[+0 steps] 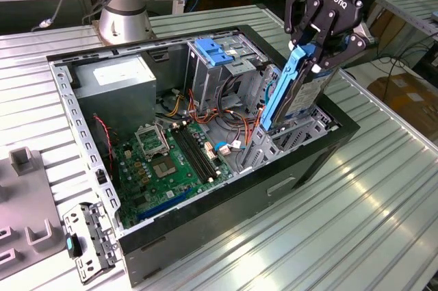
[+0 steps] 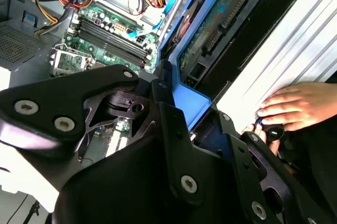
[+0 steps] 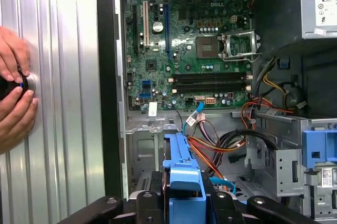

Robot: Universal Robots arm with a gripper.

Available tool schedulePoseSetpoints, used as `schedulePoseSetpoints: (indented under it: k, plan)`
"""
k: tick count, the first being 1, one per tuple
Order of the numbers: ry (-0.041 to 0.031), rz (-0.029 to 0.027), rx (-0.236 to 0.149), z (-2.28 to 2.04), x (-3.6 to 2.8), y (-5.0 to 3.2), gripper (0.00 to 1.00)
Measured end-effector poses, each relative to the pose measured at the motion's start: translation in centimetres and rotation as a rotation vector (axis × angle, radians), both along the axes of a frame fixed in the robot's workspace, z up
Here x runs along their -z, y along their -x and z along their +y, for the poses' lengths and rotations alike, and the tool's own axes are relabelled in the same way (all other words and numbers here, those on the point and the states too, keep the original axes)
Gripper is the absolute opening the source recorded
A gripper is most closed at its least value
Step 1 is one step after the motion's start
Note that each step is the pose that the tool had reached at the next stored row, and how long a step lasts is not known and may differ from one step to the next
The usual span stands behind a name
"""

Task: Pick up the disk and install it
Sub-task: 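Insert the disk into the insertion slot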

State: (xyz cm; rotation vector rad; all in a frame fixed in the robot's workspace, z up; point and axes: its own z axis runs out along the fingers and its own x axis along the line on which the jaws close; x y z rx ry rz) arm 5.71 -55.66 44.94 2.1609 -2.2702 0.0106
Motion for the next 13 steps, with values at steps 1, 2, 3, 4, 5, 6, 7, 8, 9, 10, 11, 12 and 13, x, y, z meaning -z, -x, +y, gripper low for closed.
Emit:
schedulePoseSetpoints:
  k: [1, 2, 3, 4, 5, 6, 7, 8, 9, 10, 11, 12, 13]
  plan:
    - [0.0001, 0.0, 0.0, 0.0, 0.06, 0.0, 0.37]
    - [0.0, 0.0, 0.0, -0.01, 0.19, 0.0, 0.37]
    - [0.0, 0.0, 0.0, -0.01, 0.32, 0.0, 0.37]
    - [-0.0002, 0.0, 0.0, -0.03, 0.46, 0.01, 0.37]
    - [0.0, -0.0001, -0.001, -0.07, 0.58, 0.01, 0.37]
    - [0.0002, 0.0, -0.003, -0.1, 0.65, 0.03, 0.37]
    - [-0.0001, -0.0001, -0.005, -0.11, 0.72, 0.05, 0.37]
    - [0.0, 0.0, -0.01, -0.11, 0.84, 0.07, 0.37]
    - [-0.0001, 0.0, -0.015, -0.11, 0.91, 0.08, 0.37]
    - [0.0, 0.0, -0.016, -0.11, 0.95, 0.09, 0.37]
    - [0.0, 0.0, -0.018, -0.11, 1.0, 0.09, 0.37]
    - [0.0, 0.0, -0.019, -0.11, 1.08, 0.09, 0.37]
    - [-0.0002, 0.0, -0.019, -0.12, 1.2, 0.1, 0.37]
